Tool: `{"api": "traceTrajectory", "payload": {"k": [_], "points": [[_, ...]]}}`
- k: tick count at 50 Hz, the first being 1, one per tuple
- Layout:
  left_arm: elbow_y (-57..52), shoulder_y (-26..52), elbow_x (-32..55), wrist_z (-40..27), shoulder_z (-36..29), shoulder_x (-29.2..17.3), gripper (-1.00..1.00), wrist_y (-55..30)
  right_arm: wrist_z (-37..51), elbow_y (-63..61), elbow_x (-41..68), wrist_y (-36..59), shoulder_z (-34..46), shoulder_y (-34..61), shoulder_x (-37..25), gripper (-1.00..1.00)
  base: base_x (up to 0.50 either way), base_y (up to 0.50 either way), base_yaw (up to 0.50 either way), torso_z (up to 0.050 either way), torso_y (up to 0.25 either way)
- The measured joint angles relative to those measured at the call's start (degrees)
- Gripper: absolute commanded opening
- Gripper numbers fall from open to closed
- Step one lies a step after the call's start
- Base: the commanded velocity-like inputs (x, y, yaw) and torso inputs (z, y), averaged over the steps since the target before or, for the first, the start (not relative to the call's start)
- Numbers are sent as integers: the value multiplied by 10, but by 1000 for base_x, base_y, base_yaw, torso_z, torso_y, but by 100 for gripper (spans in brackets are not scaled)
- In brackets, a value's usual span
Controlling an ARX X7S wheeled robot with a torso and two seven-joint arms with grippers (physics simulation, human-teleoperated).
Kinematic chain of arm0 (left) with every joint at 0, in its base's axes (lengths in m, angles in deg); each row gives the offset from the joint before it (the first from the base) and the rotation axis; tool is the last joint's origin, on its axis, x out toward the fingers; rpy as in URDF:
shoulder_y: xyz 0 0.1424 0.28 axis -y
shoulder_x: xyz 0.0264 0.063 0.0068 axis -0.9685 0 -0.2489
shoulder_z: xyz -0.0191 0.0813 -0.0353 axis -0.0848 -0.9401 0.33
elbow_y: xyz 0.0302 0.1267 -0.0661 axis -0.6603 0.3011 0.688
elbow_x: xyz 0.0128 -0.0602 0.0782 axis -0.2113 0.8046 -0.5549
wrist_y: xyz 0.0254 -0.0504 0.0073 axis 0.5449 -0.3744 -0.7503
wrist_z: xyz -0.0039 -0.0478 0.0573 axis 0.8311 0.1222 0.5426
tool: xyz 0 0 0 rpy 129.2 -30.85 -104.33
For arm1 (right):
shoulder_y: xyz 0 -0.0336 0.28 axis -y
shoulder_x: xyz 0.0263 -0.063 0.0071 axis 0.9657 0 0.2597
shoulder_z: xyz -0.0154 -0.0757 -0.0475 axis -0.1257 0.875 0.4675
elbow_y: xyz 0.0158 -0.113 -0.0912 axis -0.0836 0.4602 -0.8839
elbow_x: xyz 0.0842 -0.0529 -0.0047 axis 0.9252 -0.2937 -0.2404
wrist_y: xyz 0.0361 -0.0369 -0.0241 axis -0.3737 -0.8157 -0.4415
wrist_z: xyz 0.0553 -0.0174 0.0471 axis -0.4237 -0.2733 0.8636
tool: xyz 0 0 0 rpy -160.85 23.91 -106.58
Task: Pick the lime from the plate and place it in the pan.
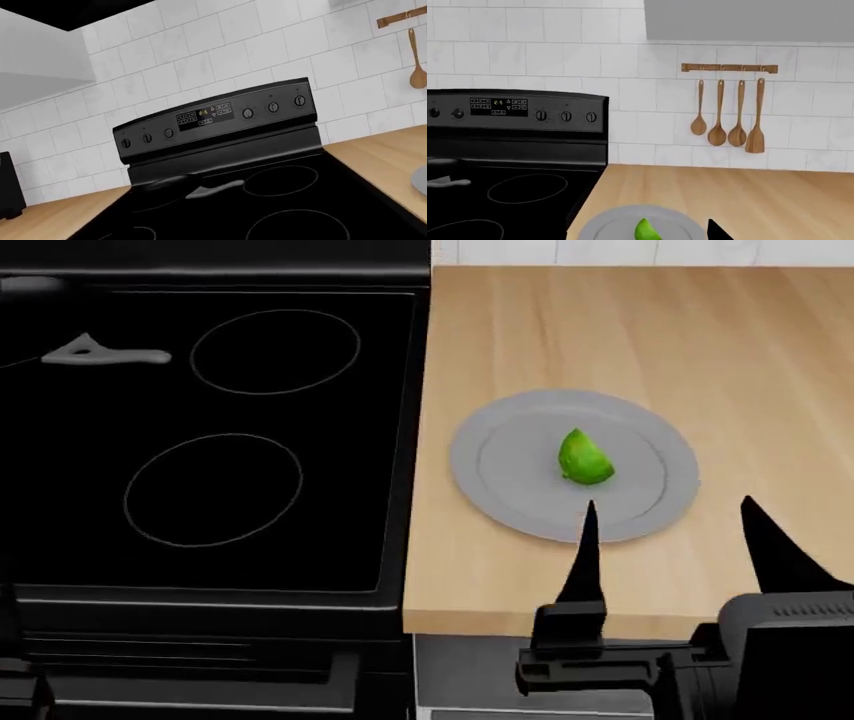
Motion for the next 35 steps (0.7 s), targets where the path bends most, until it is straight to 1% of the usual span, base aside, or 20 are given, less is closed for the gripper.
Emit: {"api": "traceTrajectory", "payload": {"k": [24, 26, 31, 35], "points": [[-20, -2, 6, -4, 7, -9, 100, -14, 17, -31, 46, 59, -14, 37, -8, 100, 497, 0, 0, 0, 0], [-21, -3, 7, -4, 7, -9, 100, -15, 19, -34, 49, 64, -15, 42, -10, 100, 295, 0, 0, 0, 8], [-21, -3, 8, -5, 8, -10, 100, -14, 24, -37, 54, 74, -17, 49, -12, 100, 0, 0, 0, 0, 0], [-21, -4, 8, -6, 8, -10, 100, -13, 26, -38, 59, 77, -18, 51, -13, 100, 403, 0, 0, 0, 0]]}}
